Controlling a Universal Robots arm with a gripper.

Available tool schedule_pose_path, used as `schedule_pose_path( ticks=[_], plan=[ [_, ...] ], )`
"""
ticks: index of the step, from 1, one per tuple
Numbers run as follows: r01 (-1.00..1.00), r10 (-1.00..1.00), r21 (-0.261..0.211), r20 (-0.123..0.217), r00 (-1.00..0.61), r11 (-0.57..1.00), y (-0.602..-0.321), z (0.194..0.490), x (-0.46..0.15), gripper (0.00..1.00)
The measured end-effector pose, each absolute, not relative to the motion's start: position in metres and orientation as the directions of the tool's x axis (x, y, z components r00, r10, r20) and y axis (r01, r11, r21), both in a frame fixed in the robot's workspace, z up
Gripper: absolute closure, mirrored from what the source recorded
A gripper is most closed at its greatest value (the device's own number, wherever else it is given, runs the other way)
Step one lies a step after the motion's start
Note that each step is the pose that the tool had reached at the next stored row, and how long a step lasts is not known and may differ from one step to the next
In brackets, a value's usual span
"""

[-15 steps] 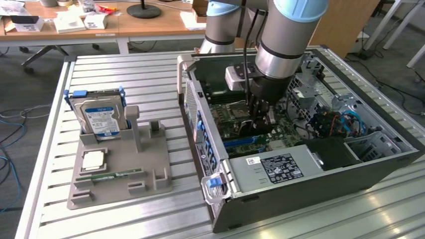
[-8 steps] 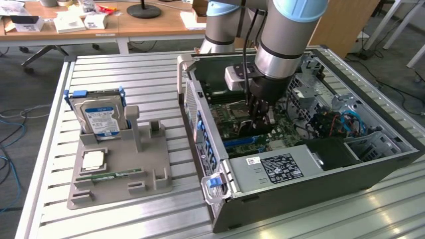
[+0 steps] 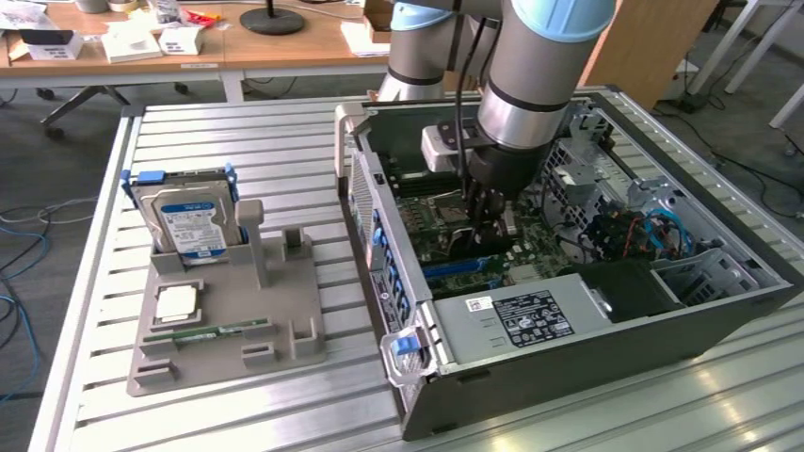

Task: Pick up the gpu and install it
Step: 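Insert the gpu into the slot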

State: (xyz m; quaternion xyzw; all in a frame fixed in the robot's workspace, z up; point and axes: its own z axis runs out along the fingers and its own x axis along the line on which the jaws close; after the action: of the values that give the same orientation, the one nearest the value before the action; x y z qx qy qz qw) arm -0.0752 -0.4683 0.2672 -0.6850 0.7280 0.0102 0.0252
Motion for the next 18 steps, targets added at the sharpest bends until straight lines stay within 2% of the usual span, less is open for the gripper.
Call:
schedule_pose_path(
  ticks=[18],
  plan=[
    [-0.998, -0.997, -0.020, -0.051, -0.061, 0.062, -0.4687, 0.2671, -0.0780, 0.74]
  ],
)
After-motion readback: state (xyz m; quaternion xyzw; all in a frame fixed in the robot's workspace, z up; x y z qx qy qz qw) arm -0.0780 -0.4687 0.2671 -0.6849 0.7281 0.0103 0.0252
